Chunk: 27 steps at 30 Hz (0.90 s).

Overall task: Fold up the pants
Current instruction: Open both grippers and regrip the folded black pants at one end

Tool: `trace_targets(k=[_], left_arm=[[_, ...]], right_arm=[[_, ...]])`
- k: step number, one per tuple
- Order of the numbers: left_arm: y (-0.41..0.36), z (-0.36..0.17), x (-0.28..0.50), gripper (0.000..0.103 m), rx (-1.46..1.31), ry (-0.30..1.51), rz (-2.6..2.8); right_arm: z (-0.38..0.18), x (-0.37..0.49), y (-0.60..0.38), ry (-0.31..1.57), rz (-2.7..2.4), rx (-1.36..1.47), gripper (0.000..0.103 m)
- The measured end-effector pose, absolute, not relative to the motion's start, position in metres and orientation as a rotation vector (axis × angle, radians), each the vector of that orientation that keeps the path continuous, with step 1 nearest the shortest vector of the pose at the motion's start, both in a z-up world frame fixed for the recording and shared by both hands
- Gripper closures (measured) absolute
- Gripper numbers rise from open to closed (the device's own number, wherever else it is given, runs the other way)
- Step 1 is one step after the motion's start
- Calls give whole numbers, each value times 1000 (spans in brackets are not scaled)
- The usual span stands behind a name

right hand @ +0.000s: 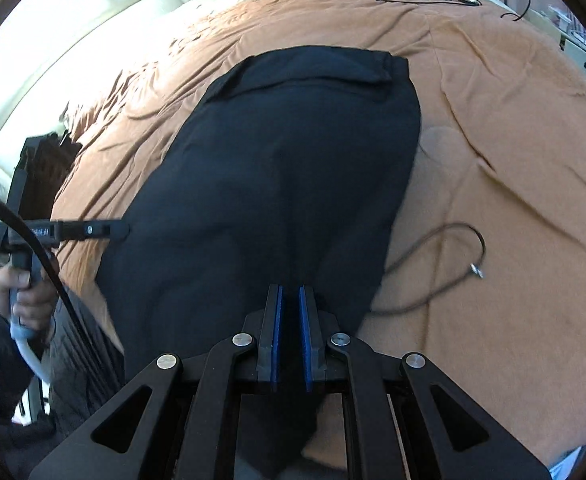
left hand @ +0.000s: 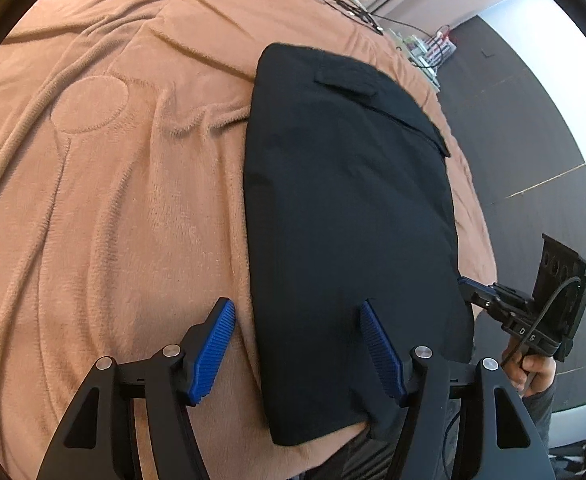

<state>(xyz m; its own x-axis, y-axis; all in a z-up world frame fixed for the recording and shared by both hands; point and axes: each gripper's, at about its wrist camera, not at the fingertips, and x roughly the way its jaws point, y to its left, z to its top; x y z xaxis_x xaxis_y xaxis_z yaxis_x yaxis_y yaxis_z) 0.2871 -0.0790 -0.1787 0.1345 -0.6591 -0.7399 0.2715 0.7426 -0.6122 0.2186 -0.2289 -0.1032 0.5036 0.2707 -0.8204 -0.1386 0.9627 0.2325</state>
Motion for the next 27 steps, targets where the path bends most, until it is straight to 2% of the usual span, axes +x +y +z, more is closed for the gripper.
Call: trace_targets(k=[2,3,4,6,16,27], left_arm=[[-73,-176,291,36,-390,1246,-690],[-72,-176,294,36,-400,1242,-689],[-71,-176,298,36,-419,1242,-688],[-70,-177,308,36,-451,1235,-688],[-86,-181,347,36,-513,1230,-698],[-94,-194,388,37,-566,1252,-707]], right_arm=[[-92,211,-236,985,270,179,97],[-84,209,-243,955,292,217,88],[-81,205,-250,935,298,248,64],[-78,210,-264,891,285,309,31],[-112,250,-323,873,307,641,31],[-153,289,-328,951,389,761,31]])
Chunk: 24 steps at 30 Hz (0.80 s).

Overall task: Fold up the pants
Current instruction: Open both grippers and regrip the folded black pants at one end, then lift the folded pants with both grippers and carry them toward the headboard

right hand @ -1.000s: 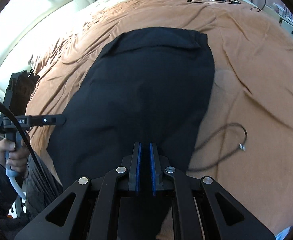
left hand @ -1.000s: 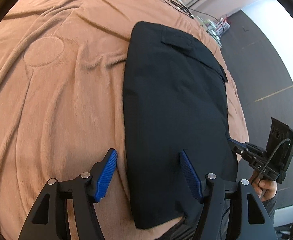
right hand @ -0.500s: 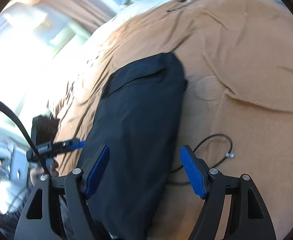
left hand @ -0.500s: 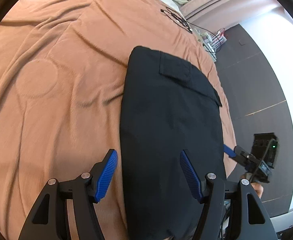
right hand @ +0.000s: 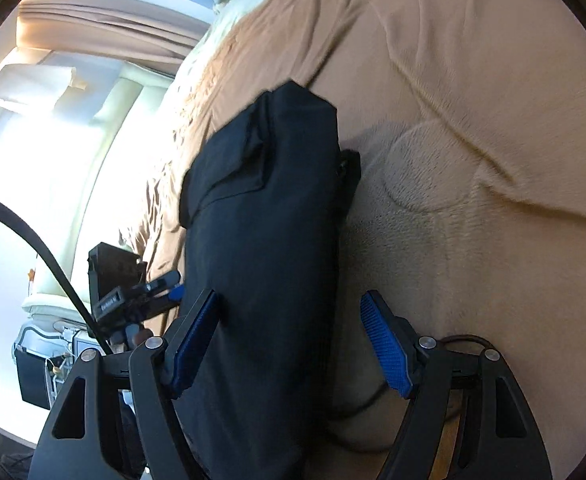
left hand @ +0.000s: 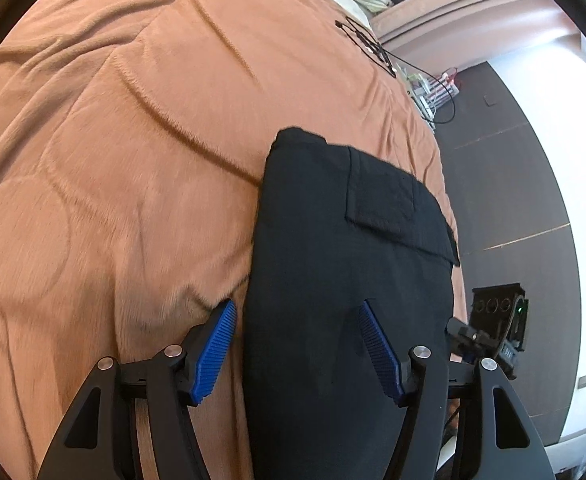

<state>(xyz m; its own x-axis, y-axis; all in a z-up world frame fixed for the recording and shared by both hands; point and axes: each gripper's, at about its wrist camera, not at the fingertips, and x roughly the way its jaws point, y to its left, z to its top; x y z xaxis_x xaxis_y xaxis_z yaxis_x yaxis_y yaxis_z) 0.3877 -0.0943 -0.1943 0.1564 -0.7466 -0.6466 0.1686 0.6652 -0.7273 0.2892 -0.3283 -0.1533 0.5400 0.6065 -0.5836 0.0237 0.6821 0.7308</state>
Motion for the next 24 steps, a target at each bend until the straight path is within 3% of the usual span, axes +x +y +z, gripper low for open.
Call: trace_targets(k=[2,4,9,24], left_arm=[[-96,-193,392,37,-570,1242,-714],[-96,-189,396,55,-576,1230,-733],[-93,-182,396,56,-599,1205,-790],[-96,-205,402,56,-631,1251,-785]], right_arm=[[-152,290,-329,943,408,764,32],[-150,291,-329,933,444,777,50],[-142,278,-342,861,499,786,56],[-161,292,-352,981,503,805,53]])
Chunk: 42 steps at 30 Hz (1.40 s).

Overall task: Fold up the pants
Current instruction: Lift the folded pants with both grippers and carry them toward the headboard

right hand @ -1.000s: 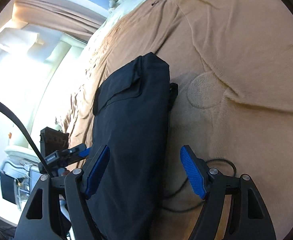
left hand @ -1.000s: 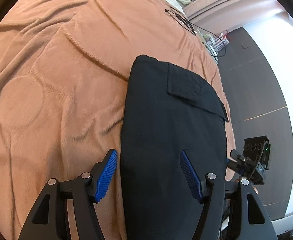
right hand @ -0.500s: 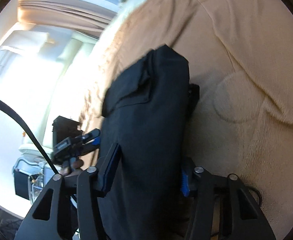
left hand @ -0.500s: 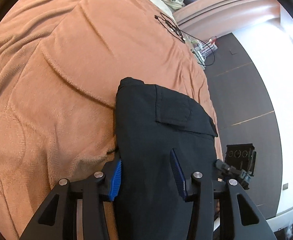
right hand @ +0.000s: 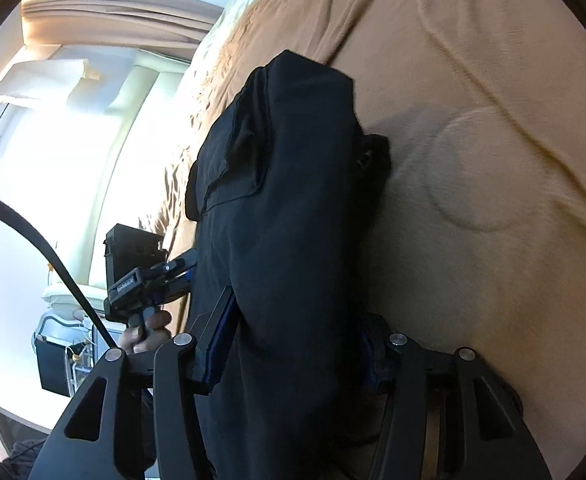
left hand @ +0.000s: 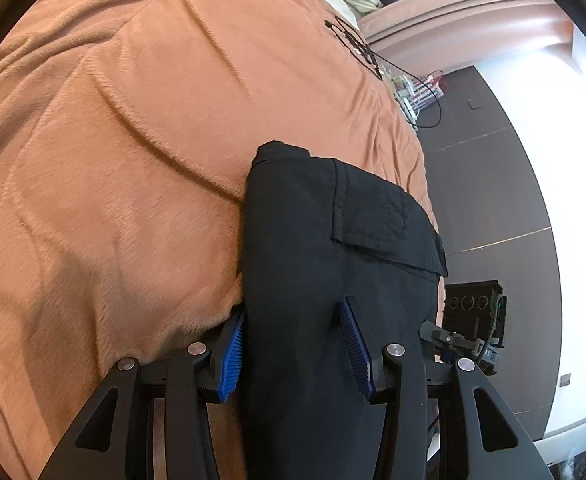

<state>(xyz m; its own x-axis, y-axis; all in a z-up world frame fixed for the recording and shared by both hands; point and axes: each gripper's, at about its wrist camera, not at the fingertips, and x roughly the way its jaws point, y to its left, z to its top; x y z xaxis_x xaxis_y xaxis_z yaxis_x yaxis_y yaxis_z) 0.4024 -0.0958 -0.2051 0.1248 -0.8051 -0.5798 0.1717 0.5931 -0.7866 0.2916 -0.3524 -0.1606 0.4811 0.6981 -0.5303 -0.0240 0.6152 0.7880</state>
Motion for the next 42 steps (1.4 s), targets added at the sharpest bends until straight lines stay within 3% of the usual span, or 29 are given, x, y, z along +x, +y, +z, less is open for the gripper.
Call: trace_targets(k=[5,7,10,42], left_arm=[[-102,-204,407,60,-634,1242,-798],[-100,-200,405,76,-632,1222,-812],[-92,-192,401,86,-640,1194,-828],[-30,-47,320,88,-629,873,-868]], right_arm=[[-160,291,-356,965,542,818,56],[-157,289,-357,948,546,811,68],[-157,281,-358,919,545,784,75],[-43,198,-309,653,584,586,77]])
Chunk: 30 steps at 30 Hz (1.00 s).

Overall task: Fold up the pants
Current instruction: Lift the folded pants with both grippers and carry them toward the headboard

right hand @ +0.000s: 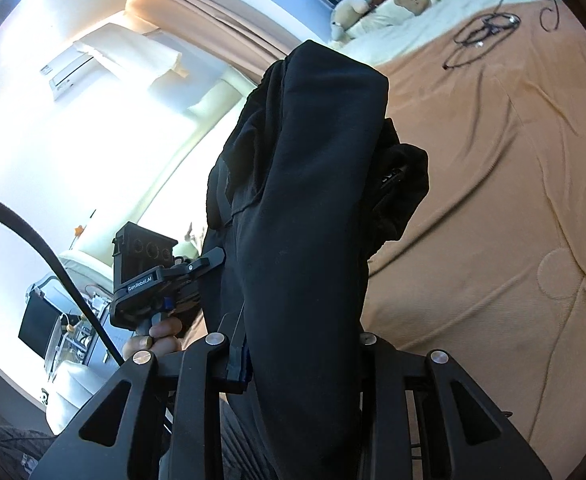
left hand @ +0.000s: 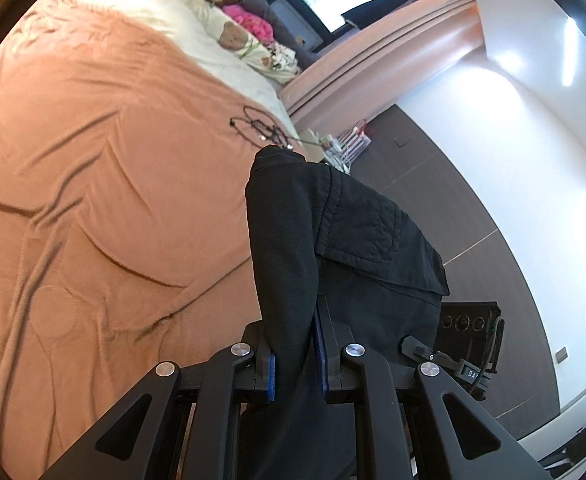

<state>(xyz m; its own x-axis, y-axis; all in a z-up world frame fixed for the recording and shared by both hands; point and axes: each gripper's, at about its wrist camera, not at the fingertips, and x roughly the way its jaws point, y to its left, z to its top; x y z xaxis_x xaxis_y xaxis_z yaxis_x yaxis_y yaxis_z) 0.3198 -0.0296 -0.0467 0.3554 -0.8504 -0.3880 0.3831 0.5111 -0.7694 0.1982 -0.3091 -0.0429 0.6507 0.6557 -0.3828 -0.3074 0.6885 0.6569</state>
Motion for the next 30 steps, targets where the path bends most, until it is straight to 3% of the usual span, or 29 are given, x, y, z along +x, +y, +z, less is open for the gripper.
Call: trace_targets(k=[30], left_arm=[[120,89,200,88,-573,603,-636]], right_arm=[[17,232,-206,549,788,501,78]])
